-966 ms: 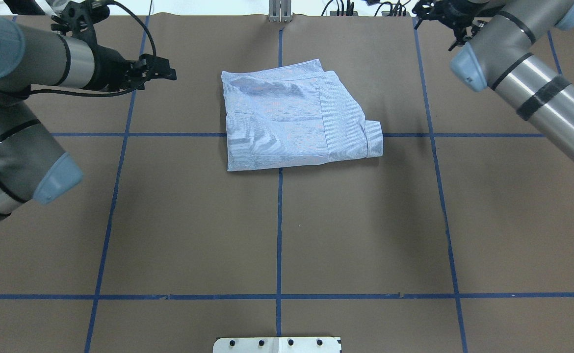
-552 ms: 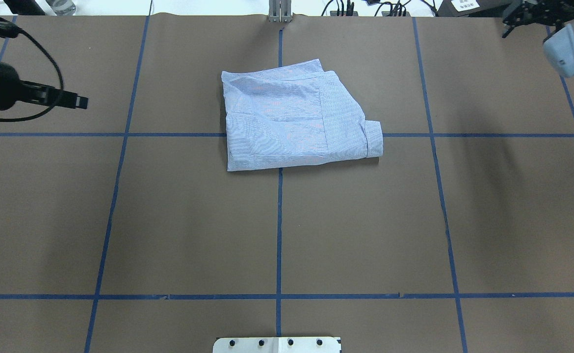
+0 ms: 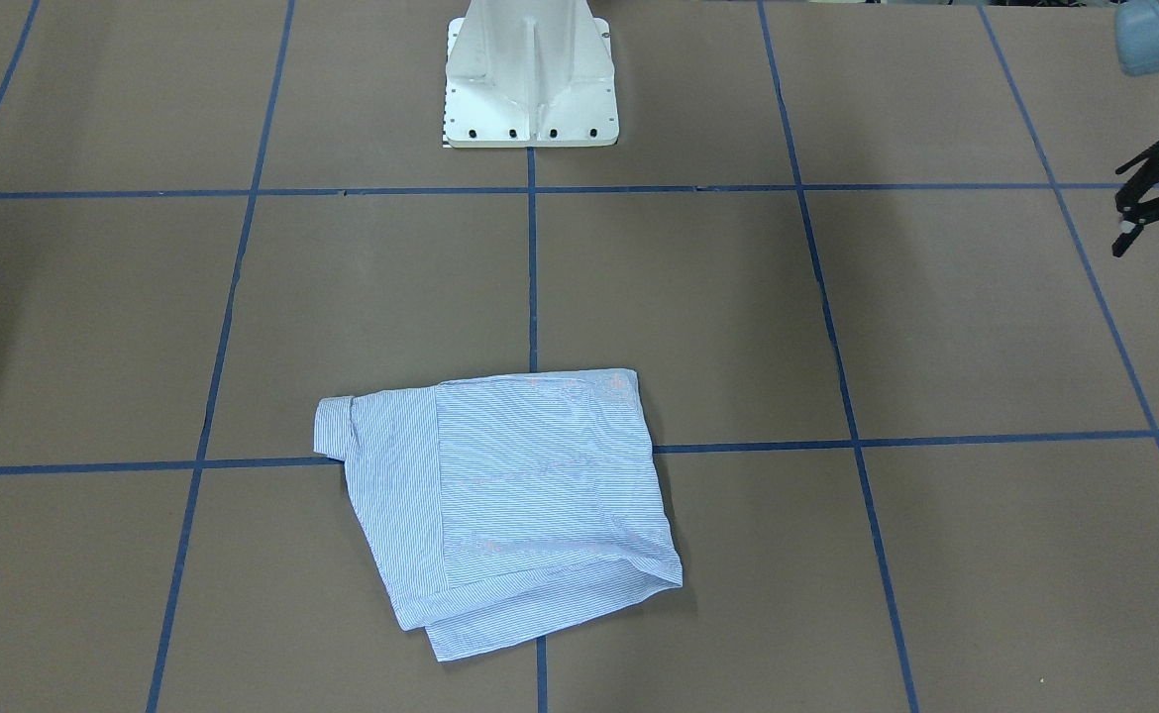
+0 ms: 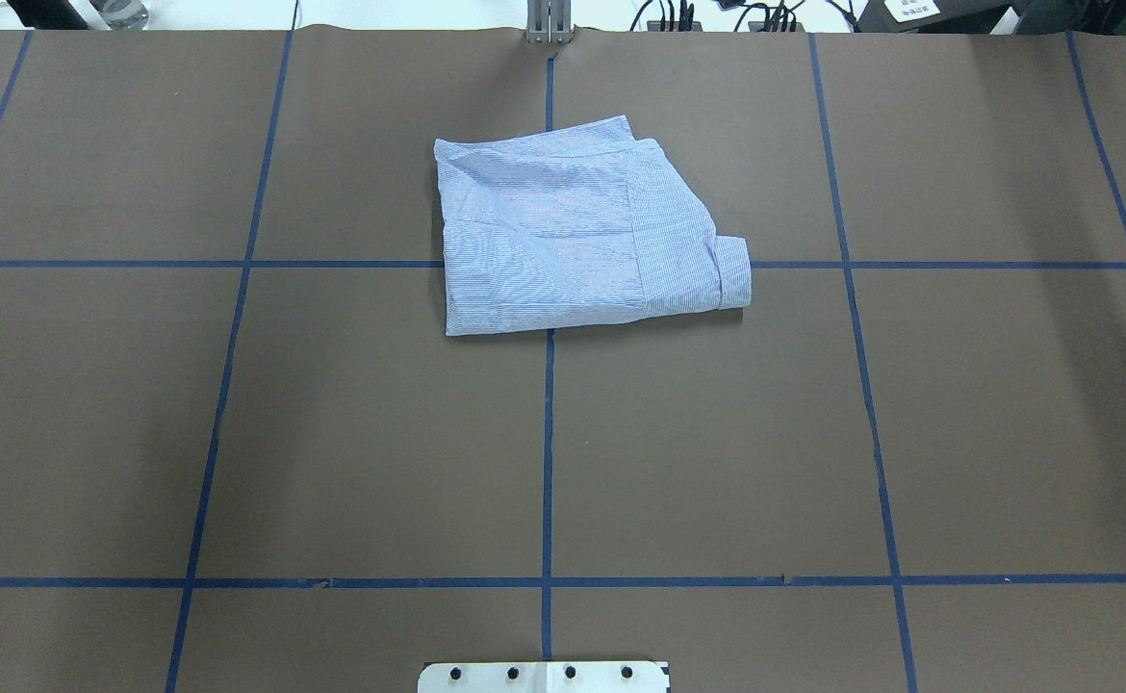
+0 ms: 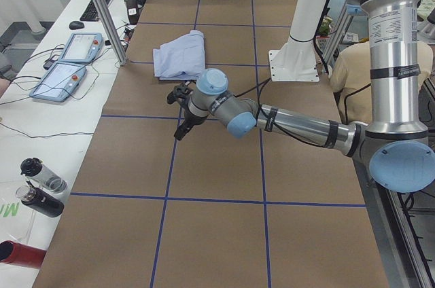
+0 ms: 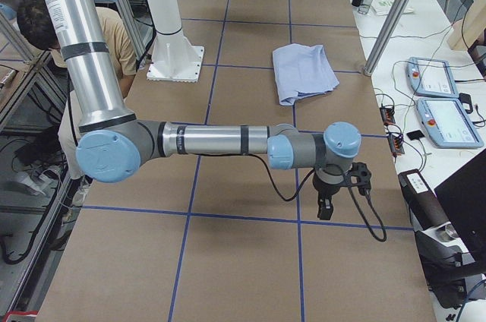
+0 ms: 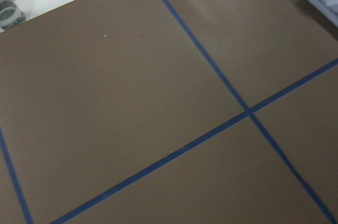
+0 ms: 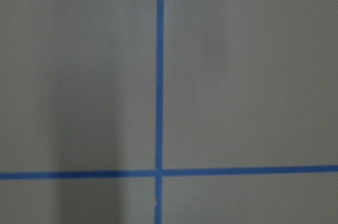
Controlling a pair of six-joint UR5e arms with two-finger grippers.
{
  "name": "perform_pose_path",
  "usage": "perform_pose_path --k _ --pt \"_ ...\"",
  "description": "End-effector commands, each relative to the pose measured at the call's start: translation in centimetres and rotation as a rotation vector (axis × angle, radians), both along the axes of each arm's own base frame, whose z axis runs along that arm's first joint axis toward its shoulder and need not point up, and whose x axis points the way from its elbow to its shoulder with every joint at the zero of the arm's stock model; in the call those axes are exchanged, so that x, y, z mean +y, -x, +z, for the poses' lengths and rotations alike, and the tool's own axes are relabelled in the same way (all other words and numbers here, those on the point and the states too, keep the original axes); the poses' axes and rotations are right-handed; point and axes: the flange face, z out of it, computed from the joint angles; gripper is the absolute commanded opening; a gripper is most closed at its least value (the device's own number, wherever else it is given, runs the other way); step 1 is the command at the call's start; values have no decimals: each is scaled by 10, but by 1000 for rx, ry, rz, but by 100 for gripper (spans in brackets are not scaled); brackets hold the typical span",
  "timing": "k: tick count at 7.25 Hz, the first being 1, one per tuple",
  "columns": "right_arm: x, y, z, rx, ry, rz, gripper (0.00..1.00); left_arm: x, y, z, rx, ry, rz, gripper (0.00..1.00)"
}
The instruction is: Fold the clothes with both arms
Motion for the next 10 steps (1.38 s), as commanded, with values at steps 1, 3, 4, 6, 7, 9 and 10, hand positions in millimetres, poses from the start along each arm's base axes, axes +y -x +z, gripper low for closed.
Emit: perform_pose_path --k 1,3,4,6,7,9,10 --pt "67 -27 46 -42 -7 -34 100 13 52 75 -35 56 9 99" --pt "102 -29 43 -43 -19 -19 100 15 54 56 67 185 -87 99" --pt "117 -28 28 -43 -38 -18 100 14 50 40 108 255 -82 99" --pt "138 -22 29 -41 -41 -32 100 18 51 62 95 288 -86 99" --pt "133 -17 23 -44 -52 -39 100 13 54 55 64 261 -112 99" --pt "127 1 6 -113 -60 -68 100 8 53 58 73 273 -106 99" --pt "123 21 -13 -93 -56 -85 100 12 48 54 135 297 -65 99"
